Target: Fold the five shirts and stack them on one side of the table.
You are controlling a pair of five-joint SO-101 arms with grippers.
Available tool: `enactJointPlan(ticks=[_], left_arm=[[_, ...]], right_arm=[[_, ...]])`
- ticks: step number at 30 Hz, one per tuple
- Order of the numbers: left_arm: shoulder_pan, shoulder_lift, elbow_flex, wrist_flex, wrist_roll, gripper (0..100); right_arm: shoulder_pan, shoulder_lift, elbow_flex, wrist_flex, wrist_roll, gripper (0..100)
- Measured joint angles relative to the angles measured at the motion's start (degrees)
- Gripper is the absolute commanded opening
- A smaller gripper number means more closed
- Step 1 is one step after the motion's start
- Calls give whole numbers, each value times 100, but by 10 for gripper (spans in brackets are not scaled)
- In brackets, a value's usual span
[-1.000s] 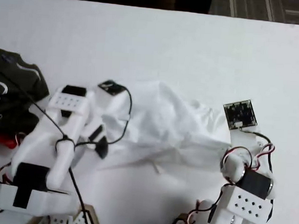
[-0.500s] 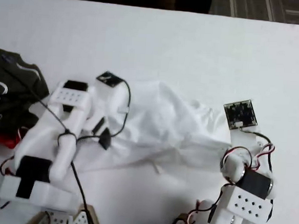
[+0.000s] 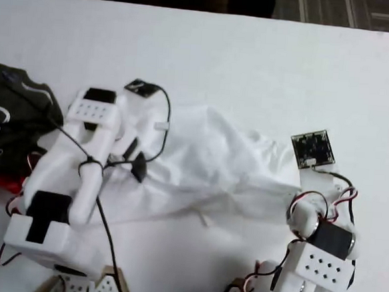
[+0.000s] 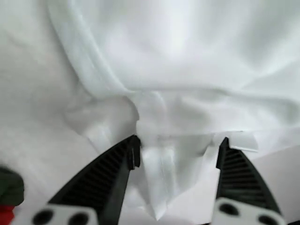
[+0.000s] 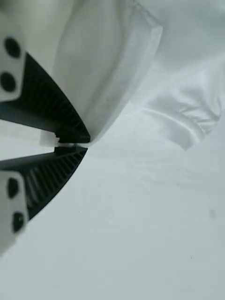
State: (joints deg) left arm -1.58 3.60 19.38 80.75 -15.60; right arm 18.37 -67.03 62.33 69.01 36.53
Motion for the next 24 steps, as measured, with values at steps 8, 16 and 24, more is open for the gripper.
enactJointPlan(ticks=[8, 16, 24], left_arm=[[0, 888, -53, -246, 0, 208], [18, 1046, -70, -360, 0, 27], [18, -114, -70, -18, 18, 78]], right_arm=[[0, 0, 0, 0, 0, 18], [-18, 0, 0, 0, 0, 18], [-18, 0, 0, 0, 0, 18]])
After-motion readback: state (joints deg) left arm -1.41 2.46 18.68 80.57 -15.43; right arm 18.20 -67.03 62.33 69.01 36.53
